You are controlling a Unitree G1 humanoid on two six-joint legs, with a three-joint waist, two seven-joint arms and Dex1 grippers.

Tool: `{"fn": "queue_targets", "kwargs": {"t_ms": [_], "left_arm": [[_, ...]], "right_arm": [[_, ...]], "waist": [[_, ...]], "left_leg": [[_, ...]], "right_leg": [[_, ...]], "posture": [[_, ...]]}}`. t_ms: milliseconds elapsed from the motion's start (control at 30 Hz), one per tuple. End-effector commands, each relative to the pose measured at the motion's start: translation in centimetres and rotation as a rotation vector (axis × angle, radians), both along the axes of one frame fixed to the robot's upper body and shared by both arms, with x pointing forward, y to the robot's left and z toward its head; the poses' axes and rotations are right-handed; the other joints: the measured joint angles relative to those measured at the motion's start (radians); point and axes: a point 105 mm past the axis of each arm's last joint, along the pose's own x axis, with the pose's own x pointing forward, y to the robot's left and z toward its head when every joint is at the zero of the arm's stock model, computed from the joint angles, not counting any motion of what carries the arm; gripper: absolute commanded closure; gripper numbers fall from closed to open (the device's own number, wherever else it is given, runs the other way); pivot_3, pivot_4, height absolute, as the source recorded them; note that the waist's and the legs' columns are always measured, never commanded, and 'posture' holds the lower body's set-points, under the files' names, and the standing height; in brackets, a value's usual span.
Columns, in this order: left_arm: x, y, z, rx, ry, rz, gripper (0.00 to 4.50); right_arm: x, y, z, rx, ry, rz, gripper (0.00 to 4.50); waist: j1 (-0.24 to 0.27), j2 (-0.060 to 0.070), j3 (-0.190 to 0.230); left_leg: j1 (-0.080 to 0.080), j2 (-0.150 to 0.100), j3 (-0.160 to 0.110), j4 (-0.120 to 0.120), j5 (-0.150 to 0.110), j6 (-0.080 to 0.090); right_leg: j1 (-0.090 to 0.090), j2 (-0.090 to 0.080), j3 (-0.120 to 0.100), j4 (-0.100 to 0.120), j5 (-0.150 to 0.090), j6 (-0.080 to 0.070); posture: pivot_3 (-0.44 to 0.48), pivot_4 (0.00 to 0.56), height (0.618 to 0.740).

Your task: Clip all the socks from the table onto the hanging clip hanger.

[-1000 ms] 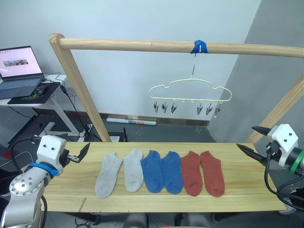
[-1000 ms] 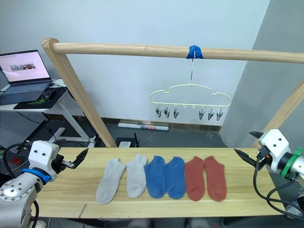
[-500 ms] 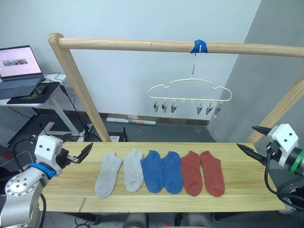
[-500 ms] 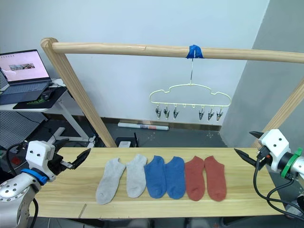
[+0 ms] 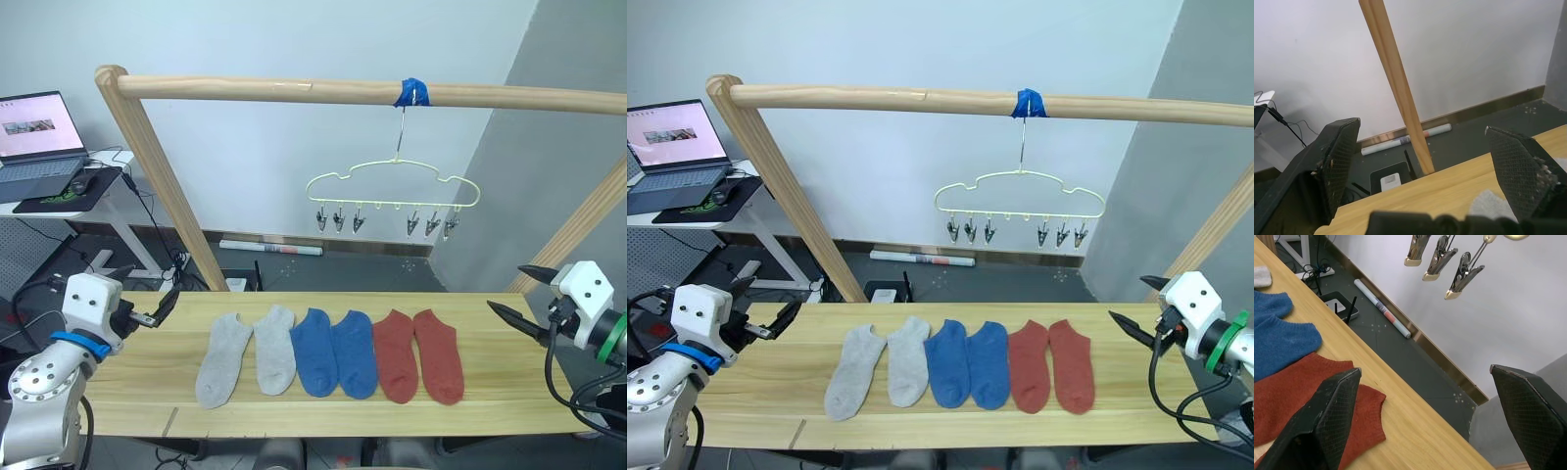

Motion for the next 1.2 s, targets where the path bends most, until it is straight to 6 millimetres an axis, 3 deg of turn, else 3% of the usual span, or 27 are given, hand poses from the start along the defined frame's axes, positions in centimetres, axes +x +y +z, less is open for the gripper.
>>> {"fn": "queue_targets", "kwargs": {"t_ms": [33,233,433,600,667,767,1067,1200], "left_arm": [[0.4,-1.8,1.2,-0.004,-0.04,-0.068,0.0],[0.7,-4.9,1.6,-0.04,-0.057,-0.19,0.0],[2.7,-8.0,3.0,-0.134,-0.098,-0.238,0.0],[3.8,-11.8,4.0,-0.228,-0.134,-0.282,0.0],[4.3,-13.0,4.4,-0.252,-0.163,-0.282,0.0],[5.5,-14.6,5.4,-0.299,-0.227,-0.269,0.0],[6.8,-16.6,7.2,-0.358,-0.326,-0.25,0.0],[6.6,-17.0,7.6,-0.39,-0.329,-0.274,0.81]], "right_arm": [[0.1,1.0,2.0,0.009,-0.08,0.031,0.06],[-0.5,3.1,2.9,0.043,-0.097,0.079,0.06],[-1.8,6.1,4.1,0.082,-0.091,0.164,0.06],[-3.3,9.1,5.0,0.124,-0.082,0.24,0.06],[-3.4,9.9,5.7,0.159,-0.096,0.247,0.06],[-3.1,10.9,7.1,0.211,-0.149,0.242,0.06],[-3.3,11.3,8.8,0.249,-0.17,0.23,0.06],[-3.6,11.4,9.1,0.246,-0.171,0.227,0.0]], "waist": [[0.0,0.0,0.001],[-0.002,0.001,0.013],[-0.007,-0.001,0.047],[-0.03,-0.004,0.083],[-0.043,-0.006,0.097],[-0.058,-0.012,0.131],[-0.081,-0.013,0.192],[-0.087,-0.013,0.209]], "left_leg": [[0.0,0.0,0.0,0.0,0.0,0.0],[-0.001,0.0,0.001,0.0,0.0,-0.001],[-0.002,0.0,0.001,0.0,0.0,-0.001],[-0.006,0.001,0.001,-0.001,0.0,-0.001],[-0.017,0.001,0.003,0.001,0.0,-0.001],[-0.019,0.0,0.003,0.002,0.0,0.0],[-0.023,0.0,0.003,0.002,0.0,0.0],[-0.03,0.0,0.003,0.003,0.0,0.0]], "right_leg": [[0.0,0.0,0.0,0.0,0.0,0.0],[-0.003,0.0,0.001,0.0,0.0,0.0],[-0.004,0.0,0.002,0.0,0.0,0.0],[-0.006,0.0,0.004,-0.001,0.003,0.006],[-0.015,-0.001,0.006,0.0,0.005,0.009],[-0.017,0.0,0.008,0.0,0.007,0.012],[-0.021,-0.001,0.008,-0.001,0.007,0.013],[-0.028,-0.002,0.008,0.0,0.007,0.014]], "posture": [[0.084,0.067,0.74],[0.05,0.098,0.74],[0.002,0.144,0.74],[-0.074,0.23,0.74],[-0.088,0.247,0.74],[-0.122,0.292,0.74],[-0.179,0.351,0.74],[-0.198,0.372,0.74]]}}
